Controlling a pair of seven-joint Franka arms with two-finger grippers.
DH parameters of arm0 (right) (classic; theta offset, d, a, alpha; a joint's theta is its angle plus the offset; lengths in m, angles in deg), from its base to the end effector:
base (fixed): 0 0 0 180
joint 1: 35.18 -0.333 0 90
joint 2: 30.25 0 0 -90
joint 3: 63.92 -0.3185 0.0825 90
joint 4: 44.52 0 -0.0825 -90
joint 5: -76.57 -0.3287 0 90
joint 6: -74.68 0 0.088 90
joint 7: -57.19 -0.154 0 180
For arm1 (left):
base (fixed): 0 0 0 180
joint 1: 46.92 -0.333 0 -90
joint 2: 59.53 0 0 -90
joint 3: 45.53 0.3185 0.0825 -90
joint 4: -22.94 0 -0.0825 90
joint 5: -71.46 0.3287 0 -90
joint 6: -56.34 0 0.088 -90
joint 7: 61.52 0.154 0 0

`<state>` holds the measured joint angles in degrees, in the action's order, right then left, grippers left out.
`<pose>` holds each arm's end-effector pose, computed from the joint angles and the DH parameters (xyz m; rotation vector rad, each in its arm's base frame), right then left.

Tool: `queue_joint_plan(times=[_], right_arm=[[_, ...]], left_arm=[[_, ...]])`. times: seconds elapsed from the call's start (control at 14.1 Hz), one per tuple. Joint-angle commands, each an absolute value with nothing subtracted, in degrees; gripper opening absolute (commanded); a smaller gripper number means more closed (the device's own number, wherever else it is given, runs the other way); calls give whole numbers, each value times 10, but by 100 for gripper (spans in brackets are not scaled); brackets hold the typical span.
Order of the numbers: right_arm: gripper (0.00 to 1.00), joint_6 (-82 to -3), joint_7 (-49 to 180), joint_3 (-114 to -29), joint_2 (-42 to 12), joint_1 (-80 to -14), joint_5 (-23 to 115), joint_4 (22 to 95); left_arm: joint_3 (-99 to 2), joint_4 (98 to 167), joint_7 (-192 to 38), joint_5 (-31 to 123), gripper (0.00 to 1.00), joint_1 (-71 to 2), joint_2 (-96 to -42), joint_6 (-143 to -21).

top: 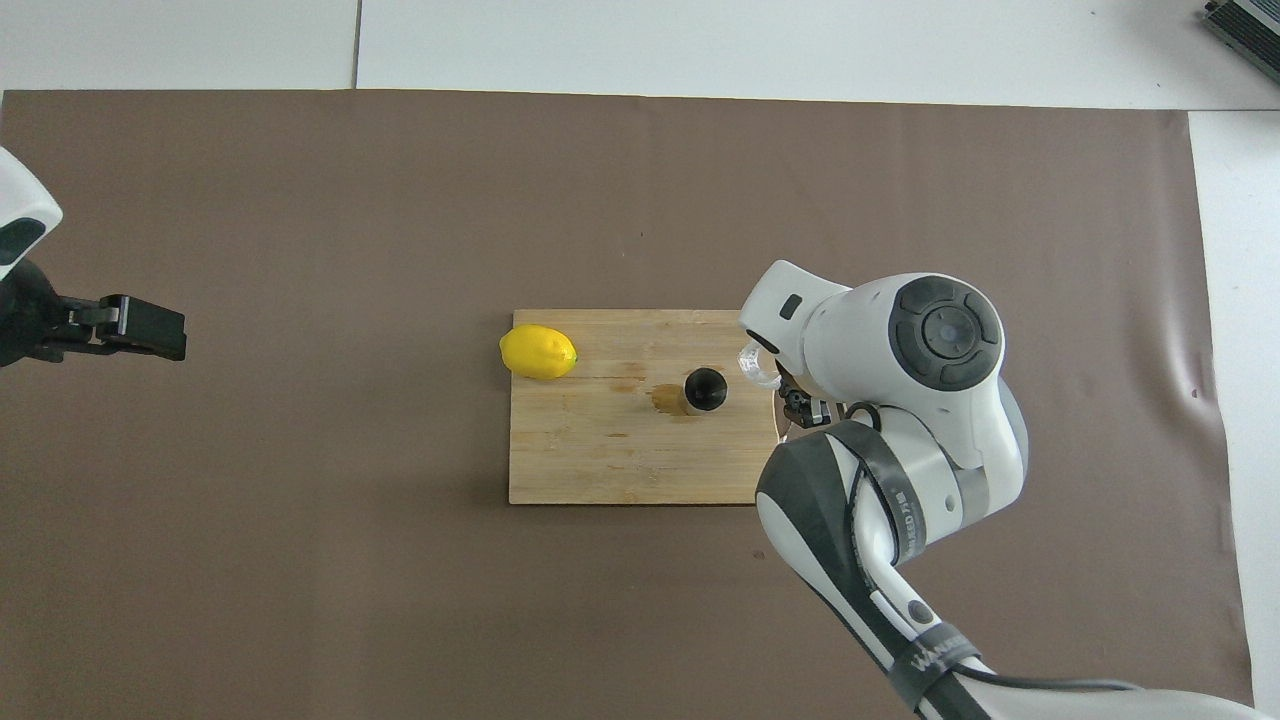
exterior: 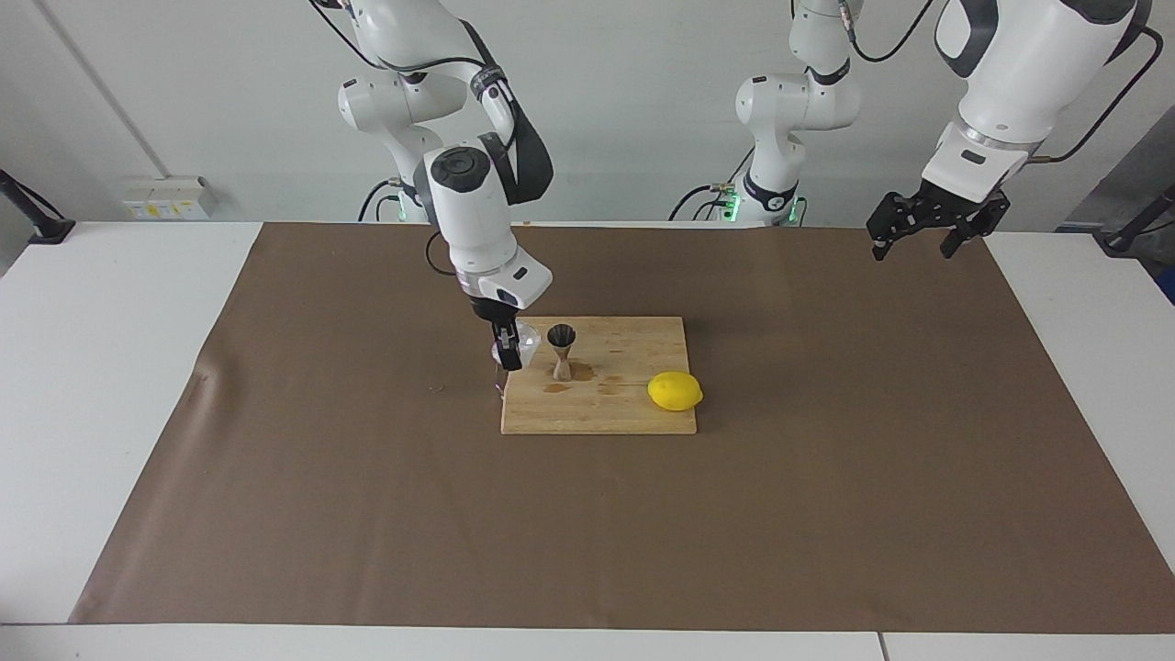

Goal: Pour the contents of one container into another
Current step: 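Lift the white cup and carry it above the metal cup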

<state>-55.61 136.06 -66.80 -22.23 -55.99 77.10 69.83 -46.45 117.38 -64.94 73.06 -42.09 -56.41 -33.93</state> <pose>0.5099 0.2224 0.3903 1.9157 2.4006 0.1883 0.4787 -0.0441 0.5749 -3.1107 0.0638 0.0248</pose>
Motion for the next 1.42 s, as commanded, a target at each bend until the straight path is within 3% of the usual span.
queue_joint_plan(times=[0.0, 0.71, 0.92, 1.35], right_arm=[[0, -542, 1352, -691, -221, -558, 816, 686], [0, -516, 1352, -729, -220, -559, 940, 665], [0, -466, 1350, -739, -219, -558, 978, 639], [0, -445, 1344, -739, -216, -579, 1017, 635]], left_arm=[[-464, 1185, -649, 725, 100, -424, -553, -345], [-464, 1185, -649, 725, 100, -424, -553, -347], [-466, 1186, -636, 725, 100, -424, -552, -346], [-458, 1176, -588, 706, 100, -428, -563, -359]])
